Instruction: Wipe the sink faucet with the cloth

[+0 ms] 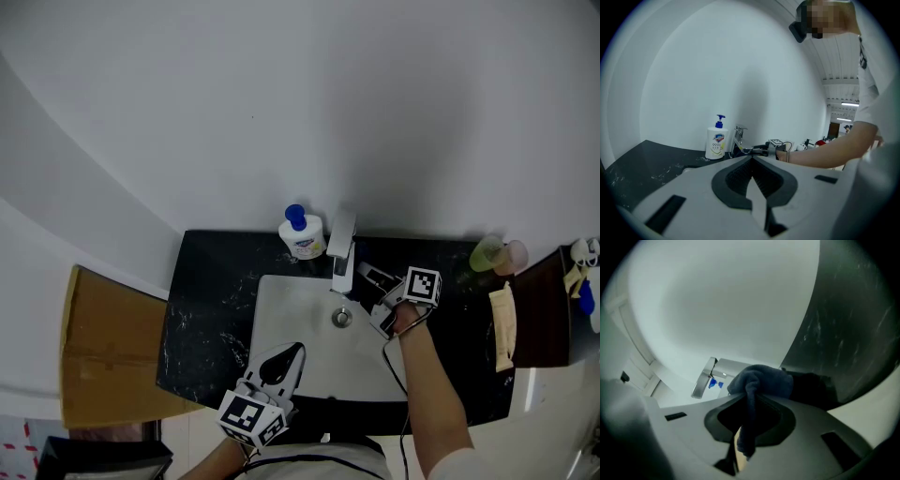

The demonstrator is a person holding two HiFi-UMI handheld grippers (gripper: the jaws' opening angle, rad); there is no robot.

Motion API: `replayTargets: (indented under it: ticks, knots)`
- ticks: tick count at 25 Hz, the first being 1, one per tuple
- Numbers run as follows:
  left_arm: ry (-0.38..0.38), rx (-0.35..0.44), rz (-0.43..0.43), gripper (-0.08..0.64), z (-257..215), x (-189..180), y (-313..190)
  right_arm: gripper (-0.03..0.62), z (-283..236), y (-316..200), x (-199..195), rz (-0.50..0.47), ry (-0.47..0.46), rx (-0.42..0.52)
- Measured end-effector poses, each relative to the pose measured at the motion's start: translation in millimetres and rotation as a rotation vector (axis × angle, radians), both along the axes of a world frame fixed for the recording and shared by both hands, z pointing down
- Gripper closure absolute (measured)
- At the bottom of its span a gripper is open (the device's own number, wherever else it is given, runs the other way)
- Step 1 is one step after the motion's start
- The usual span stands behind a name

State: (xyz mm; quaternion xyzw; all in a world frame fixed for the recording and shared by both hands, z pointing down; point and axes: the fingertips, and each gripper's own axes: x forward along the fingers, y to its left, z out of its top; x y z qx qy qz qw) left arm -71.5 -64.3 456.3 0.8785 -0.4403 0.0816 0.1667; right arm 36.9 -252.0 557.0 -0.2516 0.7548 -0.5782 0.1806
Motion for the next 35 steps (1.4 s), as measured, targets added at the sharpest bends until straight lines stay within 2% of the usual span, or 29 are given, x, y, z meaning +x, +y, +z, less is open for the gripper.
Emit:
replayTargets:
  ticks: [3, 5, 7, 11, 16, 18, 20, 24, 27, 31, 35]
  knots:
    - [-0.006, 0.004, -0.008, 0.558, -5, -1, -1, 0.545, -3, 16, -40, -0.126, -0.042, -0.011]
    - [-0.004, 0.009, -0.007, 0.558, -4, -2, 0, 0.545, -2, 24, -58, -0.183, -0.02, -0.005]
    - [-0.002, 0.011, -0.007, 0.558, -3, -3, 0, 0.545, 0, 18, -52, -0.15, 0.01, -0.002]
    - [-0.003, 0.006, -0.014, 0.558, -3, -8, 2, 0.545, 0, 2, -17, -0.048, 0.058, 0.005]
    - [0.002, 0.011, 0.0, 0.558, -4, -5, 4, 0.545, -10, -14, 37, 0.155, 0.017, 0.02]
    - [0.002, 0.014, 0.009, 0.558, -5, -2, 5, 0.545, -13, -19, 40, 0.187, 0.018, 0.032]
    - [0.0, 0.017, 0.016, 0.558, -7, 0, 7, 0.545, -13, -19, 25, 0.153, 0.019, 0.028]
    - [-0.001, 0.027, 0.01, 0.558, -11, -3, 11, 0.545, 0, 3, -14, -0.009, 0.055, -0.011]
    - [-0.002, 0.026, 0.0, 0.558, -13, -10, 16, 0.545, 7, 25, -22, -0.068, 0.069, -0.022]
    - [0.008, 0.035, 0.003, 0.558, -19, -9, 22, 0.545, 0, 49, -11, -0.044, 0.053, 0.024]
    - [0.032, 0.061, 0.027, 0.558, -23, -3, 30, 0.545, -27, 77, 3, 0.009, -0.015, 0.075]
